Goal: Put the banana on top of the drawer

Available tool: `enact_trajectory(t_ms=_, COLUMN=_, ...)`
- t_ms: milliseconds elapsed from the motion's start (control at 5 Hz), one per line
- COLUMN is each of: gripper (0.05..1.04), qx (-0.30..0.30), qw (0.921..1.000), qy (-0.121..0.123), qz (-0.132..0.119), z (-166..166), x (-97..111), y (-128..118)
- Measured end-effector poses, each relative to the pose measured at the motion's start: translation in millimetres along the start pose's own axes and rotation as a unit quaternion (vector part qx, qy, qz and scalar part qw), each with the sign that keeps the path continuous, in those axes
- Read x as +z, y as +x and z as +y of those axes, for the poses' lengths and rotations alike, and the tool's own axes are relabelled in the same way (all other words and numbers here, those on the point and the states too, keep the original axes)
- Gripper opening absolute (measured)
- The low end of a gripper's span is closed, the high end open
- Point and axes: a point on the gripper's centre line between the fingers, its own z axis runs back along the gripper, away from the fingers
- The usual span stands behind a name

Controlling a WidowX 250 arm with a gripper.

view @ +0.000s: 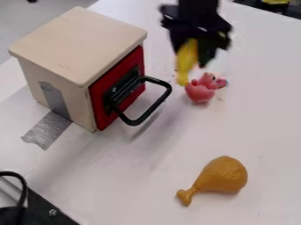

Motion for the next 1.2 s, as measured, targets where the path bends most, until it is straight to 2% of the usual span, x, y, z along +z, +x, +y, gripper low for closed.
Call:
enact_trajectory(t_ms=200, gripper=0.563, qx=0.048, qw=0.9987, qy=0.016, qz=0.003, z=47, x=20, y=-20)
enact_trajectory(t_ms=400, gripper=0.563, qx=0.075, qw=0.9967, qy=0.029, qz=0.005, z=93, x=29, y=-38)
enact_trajectory(t_ms=600, gripper=0.563, qx=0.084, qw=0.9950, qy=0.036, qz=0.041, z=125, x=13, y=-53)
enact_trajectory(t_ms=800, gripper=0.618, qx=0.082, qw=0.9934, qy=0.047, qz=0.066, z=138, x=1, y=-58)
enact_trajectory(t_ms=1000, gripper=0.926, qx=0.074, qw=0.9930, qy=0.052, qz=0.077, z=143, x=-1, y=-57)
enact_trajectory(t_ms=1200, gripper=1.001, qx=0.071, qw=0.9934, qy=0.033, qz=0.083, z=137, x=3, y=-58)
